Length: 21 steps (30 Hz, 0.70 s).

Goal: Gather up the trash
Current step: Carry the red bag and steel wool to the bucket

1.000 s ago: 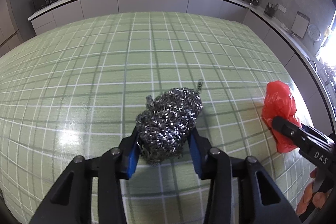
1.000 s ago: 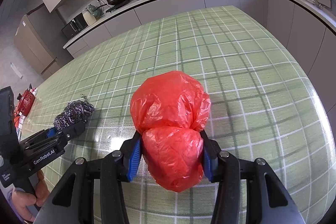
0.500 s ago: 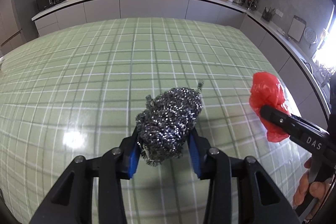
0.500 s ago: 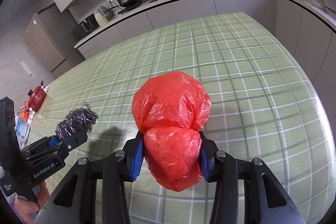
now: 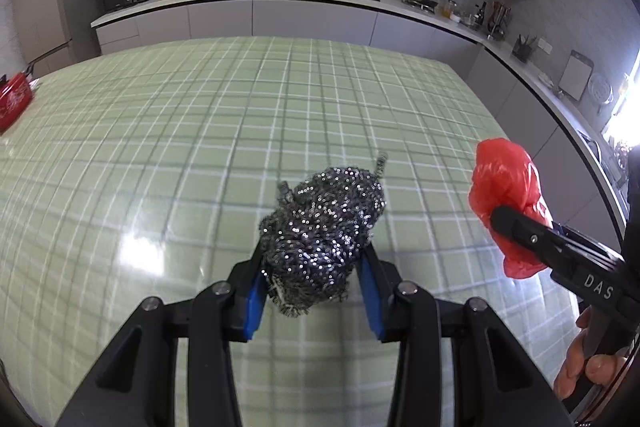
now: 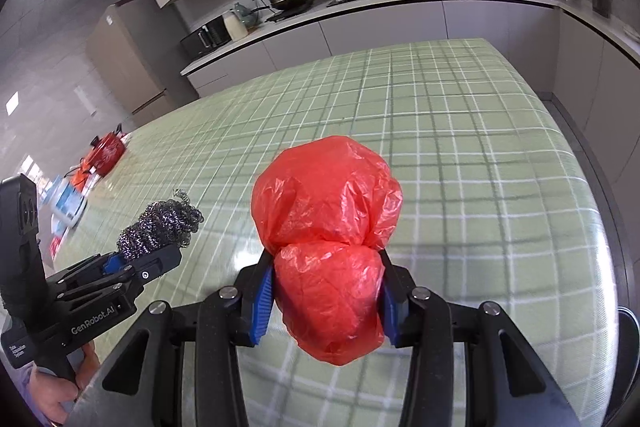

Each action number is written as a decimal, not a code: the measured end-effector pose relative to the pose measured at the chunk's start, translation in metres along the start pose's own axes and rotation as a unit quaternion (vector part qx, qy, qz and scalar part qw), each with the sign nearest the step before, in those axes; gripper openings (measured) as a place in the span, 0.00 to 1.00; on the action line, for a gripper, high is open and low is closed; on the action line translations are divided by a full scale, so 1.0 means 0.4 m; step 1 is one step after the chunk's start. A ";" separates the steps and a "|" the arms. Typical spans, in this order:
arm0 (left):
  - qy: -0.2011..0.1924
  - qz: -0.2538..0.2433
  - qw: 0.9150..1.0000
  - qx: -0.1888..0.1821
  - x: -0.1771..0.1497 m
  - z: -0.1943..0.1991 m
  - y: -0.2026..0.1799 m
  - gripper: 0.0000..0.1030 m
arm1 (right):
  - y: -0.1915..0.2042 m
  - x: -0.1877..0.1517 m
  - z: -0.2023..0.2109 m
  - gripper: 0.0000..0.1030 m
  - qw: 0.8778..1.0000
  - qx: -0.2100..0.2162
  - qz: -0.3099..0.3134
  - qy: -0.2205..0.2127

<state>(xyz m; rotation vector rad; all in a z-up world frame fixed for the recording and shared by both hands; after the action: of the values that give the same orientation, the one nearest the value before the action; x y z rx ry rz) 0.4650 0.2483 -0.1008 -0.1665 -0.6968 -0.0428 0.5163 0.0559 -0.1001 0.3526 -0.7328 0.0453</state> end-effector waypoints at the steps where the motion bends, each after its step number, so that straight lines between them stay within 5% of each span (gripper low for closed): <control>1: 0.000 0.001 1.000 0.000 -0.004 0.005 -0.009 0.41 | -0.008 -0.003 0.009 0.45 1.000 0.001 0.000 0.000; 11: -0.013 -0.035 0.999 -0.031 -0.043 0.060 -0.101 0.41 | -0.075 -0.095 0.162 0.45 0.999 -0.017 -0.039 -0.027; 21: 0.007 -0.033 0.997 -0.070 -0.147 0.097 -0.158 0.41 | -0.104 -0.263 0.297 0.45 0.997 -0.053 -0.055 0.000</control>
<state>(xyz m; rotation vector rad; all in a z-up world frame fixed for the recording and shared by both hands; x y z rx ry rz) 0.3894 0.1915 -0.1007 -0.2775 -0.6855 -0.1560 0.3678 -0.0138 -0.1007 0.2910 -0.7123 -0.0975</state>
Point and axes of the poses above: each gripper's, at about its wrist camera, not at the fingertips, and z roughly against the way its jaws point, y to its left, x to its top, the point moved 9 cm from there along -z, roughly the way its jaws point, and after that the axes turned 3 degrees about -y, right-handed, at the moved point
